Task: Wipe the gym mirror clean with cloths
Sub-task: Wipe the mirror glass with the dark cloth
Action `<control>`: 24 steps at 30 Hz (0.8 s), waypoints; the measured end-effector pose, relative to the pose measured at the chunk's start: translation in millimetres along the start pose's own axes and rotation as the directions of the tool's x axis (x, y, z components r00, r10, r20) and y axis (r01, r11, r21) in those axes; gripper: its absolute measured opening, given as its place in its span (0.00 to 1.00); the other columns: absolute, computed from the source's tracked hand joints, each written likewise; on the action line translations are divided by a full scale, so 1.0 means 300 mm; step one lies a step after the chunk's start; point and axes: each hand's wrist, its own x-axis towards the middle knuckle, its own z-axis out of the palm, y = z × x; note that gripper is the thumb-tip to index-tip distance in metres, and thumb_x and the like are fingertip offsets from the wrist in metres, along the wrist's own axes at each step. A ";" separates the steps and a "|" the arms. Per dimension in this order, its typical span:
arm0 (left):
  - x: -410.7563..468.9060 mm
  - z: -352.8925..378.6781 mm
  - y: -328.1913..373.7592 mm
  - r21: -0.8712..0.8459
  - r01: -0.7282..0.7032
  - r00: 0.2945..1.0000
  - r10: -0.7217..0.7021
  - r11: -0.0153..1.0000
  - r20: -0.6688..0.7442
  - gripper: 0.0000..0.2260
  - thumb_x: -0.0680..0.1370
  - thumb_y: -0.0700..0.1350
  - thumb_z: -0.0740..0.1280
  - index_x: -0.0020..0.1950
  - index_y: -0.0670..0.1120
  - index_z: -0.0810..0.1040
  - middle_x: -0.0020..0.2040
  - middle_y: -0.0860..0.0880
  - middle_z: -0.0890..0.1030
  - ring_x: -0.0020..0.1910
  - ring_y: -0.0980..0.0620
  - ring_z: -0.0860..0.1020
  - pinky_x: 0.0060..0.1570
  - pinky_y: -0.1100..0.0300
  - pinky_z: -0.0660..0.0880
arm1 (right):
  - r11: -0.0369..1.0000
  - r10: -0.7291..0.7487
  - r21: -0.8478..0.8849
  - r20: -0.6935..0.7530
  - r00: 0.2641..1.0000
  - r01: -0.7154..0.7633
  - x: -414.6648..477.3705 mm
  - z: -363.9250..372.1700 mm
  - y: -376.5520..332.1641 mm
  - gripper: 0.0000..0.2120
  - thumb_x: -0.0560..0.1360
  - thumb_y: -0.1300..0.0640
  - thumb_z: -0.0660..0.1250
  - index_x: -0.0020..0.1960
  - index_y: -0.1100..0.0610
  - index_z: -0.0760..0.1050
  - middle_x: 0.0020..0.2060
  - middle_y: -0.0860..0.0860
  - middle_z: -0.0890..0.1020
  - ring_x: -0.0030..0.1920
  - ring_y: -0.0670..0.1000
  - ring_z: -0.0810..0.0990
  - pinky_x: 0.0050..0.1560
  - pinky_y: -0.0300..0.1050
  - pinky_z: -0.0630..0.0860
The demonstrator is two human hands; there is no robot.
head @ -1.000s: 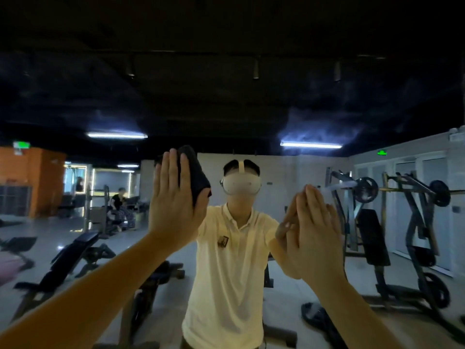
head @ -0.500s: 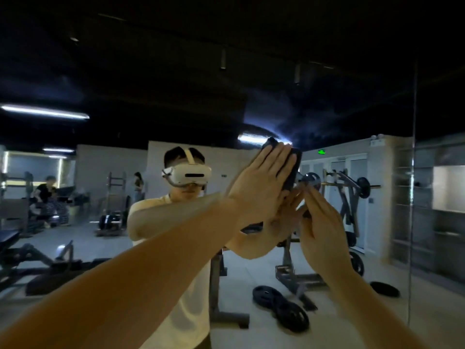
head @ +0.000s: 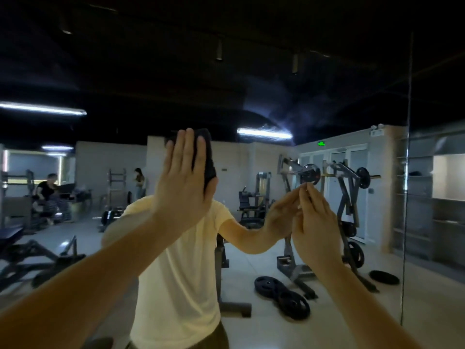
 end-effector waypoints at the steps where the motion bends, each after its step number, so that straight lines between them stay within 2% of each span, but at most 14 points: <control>1: 0.014 0.023 0.058 -0.004 -0.015 1.000 0.015 1.000 0.004 0.34 0.86 0.57 0.52 0.84 0.37 0.46 0.83 0.34 0.47 0.83 0.36 0.46 0.82 0.40 0.44 | 0.999 -0.035 0.021 0.009 0.999 0.034 0.002 -0.013 0.019 0.28 0.82 0.56 0.57 0.82 0.57 0.59 0.82 0.53 0.58 0.81 0.54 0.59 0.78 0.59 0.63; 4: 0.065 0.088 0.257 -0.025 -0.056 0.998 0.057 0.998 0.005 0.34 0.85 0.58 0.46 0.84 0.37 0.45 0.84 0.34 0.45 0.83 0.37 0.43 0.82 0.41 0.44 | 0.981 -0.153 0.123 0.027 0.988 0.148 0.006 -0.040 0.102 0.27 0.82 0.57 0.57 0.81 0.57 0.61 0.80 0.51 0.63 0.79 0.53 0.62 0.77 0.62 0.65; 6: 0.116 0.121 0.414 -0.022 -0.083 0.996 0.084 0.996 0.019 0.34 0.85 0.58 0.44 0.84 0.38 0.43 0.84 0.34 0.44 0.83 0.37 0.41 0.81 0.41 0.44 | 0.965 -0.186 0.184 -0.015 0.983 0.185 0.016 -0.048 0.166 0.25 0.83 0.58 0.57 0.80 0.57 0.64 0.78 0.53 0.67 0.78 0.54 0.66 0.74 0.63 0.68; 8: 0.160 0.140 0.573 -0.020 -0.122 0.991 0.123 0.992 0.060 0.34 0.85 0.58 0.43 0.84 0.38 0.42 0.83 0.34 0.43 0.83 0.38 0.40 0.81 0.41 0.43 | 0.952 -0.195 0.225 -0.074 0.978 0.207 0.022 -0.052 0.225 0.25 0.85 0.49 0.51 0.79 0.58 0.65 0.77 0.53 0.69 0.77 0.54 0.67 0.75 0.63 0.68; 11: 0.186 0.165 0.695 -0.030 -0.189 0.976 0.191 0.982 0.103 0.33 0.84 0.56 0.42 0.84 0.37 0.43 0.84 0.35 0.44 0.83 0.38 0.41 0.81 0.42 0.41 | 0.931 -0.214 0.275 -0.126 0.969 0.241 0.012 -0.052 0.266 0.40 0.84 0.34 0.39 0.77 0.61 0.68 0.76 0.56 0.71 0.76 0.56 0.69 0.74 0.62 0.67; 13: 0.167 0.164 0.657 -0.003 -0.198 0.975 0.198 0.980 0.098 0.33 0.84 0.55 0.45 0.83 0.38 0.41 0.84 0.35 0.45 0.84 0.39 0.43 0.82 0.43 0.42 | 0.925 -0.184 0.313 -0.134 0.974 0.217 0.009 -0.049 0.263 0.43 0.83 0.31 0.39 0.75 0.62 0.71 0.75 0.58 0.72 0.74 0.58 0.71 0.73 0.63 0.69; 14: 0.147 0.157 0.611 0.016 -0.195 0.977 0.193 0.981 0.093 0.33 0.84 0.55 0.47 0.83 0.38 0.40 0.84 0.35 0.46 0.84 0.39 0.43 0.82 0.43 0.42 | 0.924 -0.161 0.326 -0.137 0.977 0.198 0.011 -0.044 0.253 0.39 0.83 0.33 0.42 0.74 0.62 0.72 0.75 0.58 0.72 0.74 0.59 0.71 0.72 0.64 0.69; 16: 0.086 0.135 0.484 0.035 -0.156 0.985 0.153 0.987 0.083 0.35 0.84 0.56 0.52 0.83 0.39 0.40 0.84 0.35 0.47 0.84 0.39 0.44 0.82 0.43 0.43 | 0.930 -0.139 0.319 -0.154 0.978 0.182 0.011 -0.032 0.220 0.30 0.81 0.44 0.50 0.75 0.60 0.71 0.75 0.57 0.71 0.74 0.60 0.70 0.72 0.66 0.70; 18: -0.008 0.103 0.337 0.064 -0.080 0.994 0.075 0.995 0.080 0.35 0.85 0.56 0.55 0.84 0.39 0.44 0.84 0.36 0.47 0.84 0.39 0.45 0.82 0.42 0.45 | 0.940 -0.159 0.274 -0.170 0.973 0.201 0.003 -0.003 0.177 0.26 0.79 0.52 0.56 0.76 0.59 0.69 0.76 0.57 0.69 0.75 0.59 0.69 0.74 0.65 0.67; 20: -0.123 0.065 0.183 0.099 0.012 0.996 -0.020 0.995 0.086 0.35 0.85 0.56 0.55 0.84 0.39 0.45 0.84 0.36 0.48 0.84 0.38 0.47 0.82 0.40 0.48 | 0.946 -0.169 0.246 -0.180 0.969 0.211 -0.013 0.029 0.133 0.26 0.78 0.56 0.60 0.75 0.61 0.69 0.77 0.58 0.67 0.77 0.59 0.65 0.75 0.64 0.66; 22: -0.221 0.023 0.054 0.110 0.081 0.992 -0.091 0.991 0.088 0.35 0.84 0.57 0.54 0.84 0.38 0.48 0.83 0.34 0.51 0.83 0.37 0.50 0.81 0.37 0.53 | 0.954 -0.151 0.232 -0.181 0.972 0.191 -0.031 0.058 0.094 0.28 0.78 0.56 0.61 0.77 0.63 0.67 0.79 0.59 0.64 0.80 0.59 0.60 0.76 0.64 0.64; 24: -0.272 0.013 -0.004 0.096 0.109 0.991 -0.116 0.989 0.065 0.35 0.84 0.57 0.54 0.83 0.36 0.51 0.83 0.33 0.53 0.83 0.35 0.52 0.79 0.35 0.56 | 0.964 -0.146 0.198 -0.160 0.976 0.177 -0.050 0.081 0.074 0.31 0.78 0.54 0.60 0.79 0.62 0.62 0.81 0.59 0.58 0.82 0.59 0.55 0.79 0.64 0.59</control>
